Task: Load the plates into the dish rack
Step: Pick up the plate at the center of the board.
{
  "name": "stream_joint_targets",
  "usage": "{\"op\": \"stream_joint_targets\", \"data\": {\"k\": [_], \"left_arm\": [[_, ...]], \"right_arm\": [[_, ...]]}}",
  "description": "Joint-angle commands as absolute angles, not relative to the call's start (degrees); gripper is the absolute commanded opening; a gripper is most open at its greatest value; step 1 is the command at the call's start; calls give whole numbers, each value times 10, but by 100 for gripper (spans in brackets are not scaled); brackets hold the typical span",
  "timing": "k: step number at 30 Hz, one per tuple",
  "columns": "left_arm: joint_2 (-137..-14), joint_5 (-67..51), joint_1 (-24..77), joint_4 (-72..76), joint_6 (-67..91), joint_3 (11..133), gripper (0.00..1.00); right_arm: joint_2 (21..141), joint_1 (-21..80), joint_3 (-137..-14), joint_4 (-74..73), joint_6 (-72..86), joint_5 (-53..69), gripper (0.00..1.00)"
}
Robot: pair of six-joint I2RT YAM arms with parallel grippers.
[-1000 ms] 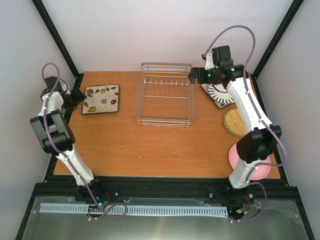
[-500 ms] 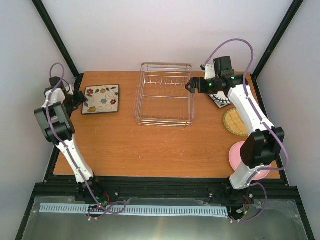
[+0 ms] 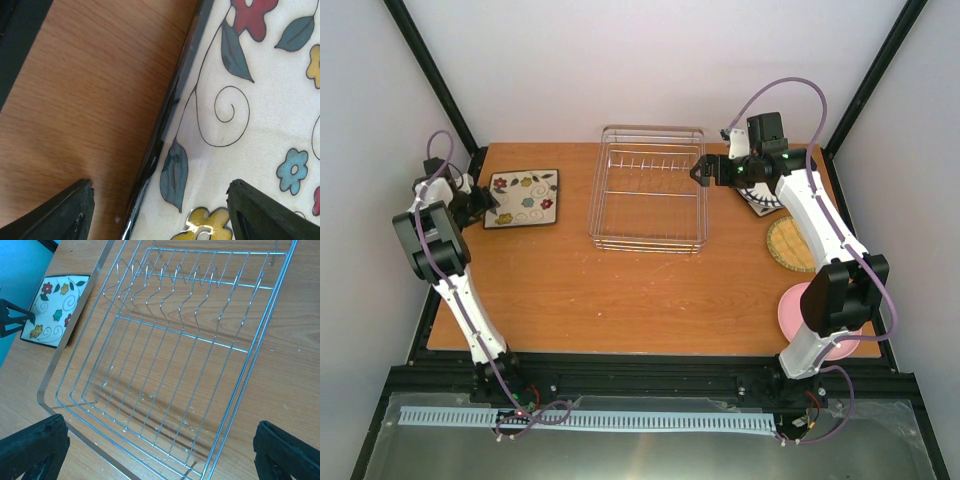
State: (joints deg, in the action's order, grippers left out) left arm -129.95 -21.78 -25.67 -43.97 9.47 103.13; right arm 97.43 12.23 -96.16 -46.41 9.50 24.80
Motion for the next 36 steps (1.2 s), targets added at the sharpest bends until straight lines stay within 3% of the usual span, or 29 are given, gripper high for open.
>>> {"op": "stream_joint_targets", "data": {"k": [1, 14, 21, 26, 36], "left_arm": [[-1313, -242, -260, -442, 82, 1025, 72], [-1290, -323, -280, -386, 105, 907, 65], [-1299, -349, -292, -405, 70, 927, 61], [-1306, -325, -291, -423, 55, 952, 53], [-1318, -321, -292, -427, 52, 950, 25]], "right_arm": [[971, 121, -975, -450, 101, 245, 100], [970, 120, -975, -446, 104, 245, 100], [974, 120, -970, -454, 98, 241, 100], [983, 120, -972, -454, 100, 249, 100], [993, 120, -978, -463, 101, 243, 100]]}}
